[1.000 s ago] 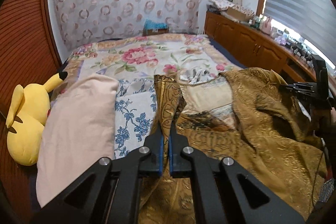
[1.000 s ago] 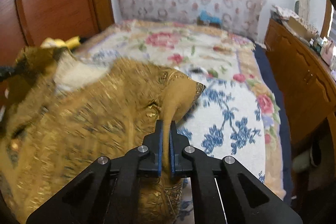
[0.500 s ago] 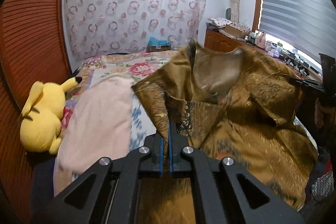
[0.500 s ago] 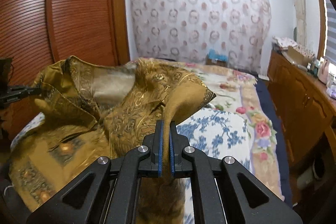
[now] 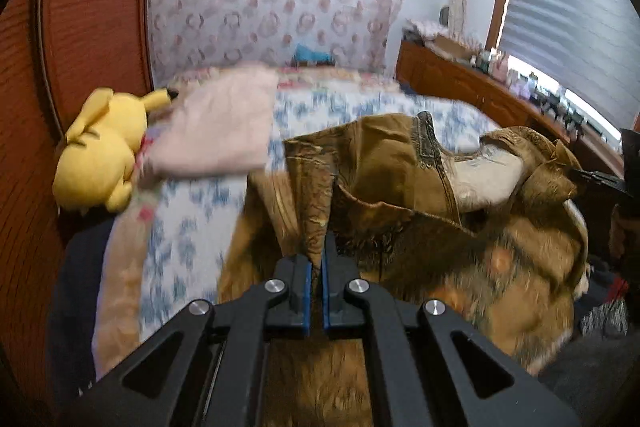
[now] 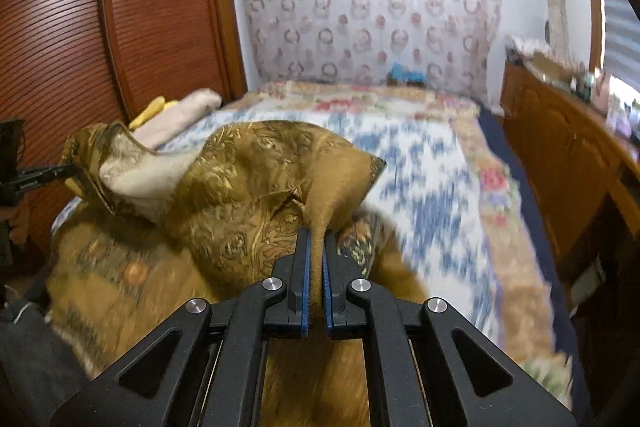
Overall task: Fold small clothes
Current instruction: 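Lift the gold shirt with the left gripper while the right gripper grips and lifts another edge, then lower the shirt onto the quilt and open both grippers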
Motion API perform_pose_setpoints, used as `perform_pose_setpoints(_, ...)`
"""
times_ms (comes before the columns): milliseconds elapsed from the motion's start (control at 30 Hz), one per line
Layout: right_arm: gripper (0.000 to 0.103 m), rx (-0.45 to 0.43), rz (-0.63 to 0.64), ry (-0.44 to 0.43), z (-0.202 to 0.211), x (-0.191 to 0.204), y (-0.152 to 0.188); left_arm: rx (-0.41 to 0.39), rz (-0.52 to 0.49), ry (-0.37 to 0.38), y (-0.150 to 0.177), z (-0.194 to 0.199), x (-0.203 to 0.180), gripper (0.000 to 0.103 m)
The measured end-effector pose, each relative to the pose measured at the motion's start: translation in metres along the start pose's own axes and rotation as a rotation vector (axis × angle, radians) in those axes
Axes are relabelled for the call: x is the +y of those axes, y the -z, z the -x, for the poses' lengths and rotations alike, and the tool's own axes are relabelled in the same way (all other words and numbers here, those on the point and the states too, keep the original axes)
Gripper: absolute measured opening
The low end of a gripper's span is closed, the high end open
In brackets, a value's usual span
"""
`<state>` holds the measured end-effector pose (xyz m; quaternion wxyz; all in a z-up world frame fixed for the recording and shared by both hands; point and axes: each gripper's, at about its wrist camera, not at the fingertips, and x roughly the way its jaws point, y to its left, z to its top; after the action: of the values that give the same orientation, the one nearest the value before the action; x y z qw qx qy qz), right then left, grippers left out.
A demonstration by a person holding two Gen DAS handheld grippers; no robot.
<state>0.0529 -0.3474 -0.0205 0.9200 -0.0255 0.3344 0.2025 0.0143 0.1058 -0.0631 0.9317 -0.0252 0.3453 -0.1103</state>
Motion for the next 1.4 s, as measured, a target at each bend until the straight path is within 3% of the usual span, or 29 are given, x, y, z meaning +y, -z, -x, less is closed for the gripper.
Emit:
perform_pose_setpoints(200,0.002,0.045,-0.017,0.014,0.012,-0.003,0.032,0.025,0.014,0.001,0.023,0.014,0.0,0.001)
perform_pose_setpoints(367,0.002,0.054,0.021,0.024,0.028,0.003,0.033,-0.005,-0.005,-0.005,0.02,0.036,-0.007,0.002)
perform_pose_setpoints(533,0.003,0.075,0.043,0.019,0.034,0.009,0.032,-0.027,-0.022,-0.004,0.014,0.05,-0.011,0.009)
perform_pose_setpoints(700,0.005,0.064,0.059,0.019,0.045,0.012,0.03,-0.083,-0.031,-0.009,0.003,0.069,-0.01,0.024)
perform_pose_setpoints(767,0.012,0.042,0.057,0.02,0.054,0.01,0.026,-0.104,-0.037,-0.025,-0.001,0.073,-0.01,0.037)
perform_pose_setpoints(833,0.018,0.025,0.051,0.035,0.062,0.006,0.023,-0.111,-0.039,-0.037,-0.006,0.073,-0.008,0.041)
perform_pose_setpoints(967,0.026,-0.011,0.047,0.078,0.068,-0.002,0.013,-0.109,-0.038,-0.036,-0.013,0.063,-0.003,0.058)
perform_pose_setpoints(1100,0.035,-0.022,0.031,0.09,0.055,-0.008,0.003,-0.075,-0.035,-0.02,-0.021,0.038,0.002,0.059)
perform_pose_setpoints(1233,0.039,-0.024,0.012,0.066,0.027,-0.011,-0.01,-0.031,-0.033,-0.038,-0.029,0.003,0.011,0.059)
perform_pose_setpoints(1400,0.047,0.018,0.005,0.061,-0.014,-0.017,-0.022,0.01,-0.025,-0.057,-0.037,-0.031,0.021,0.059)
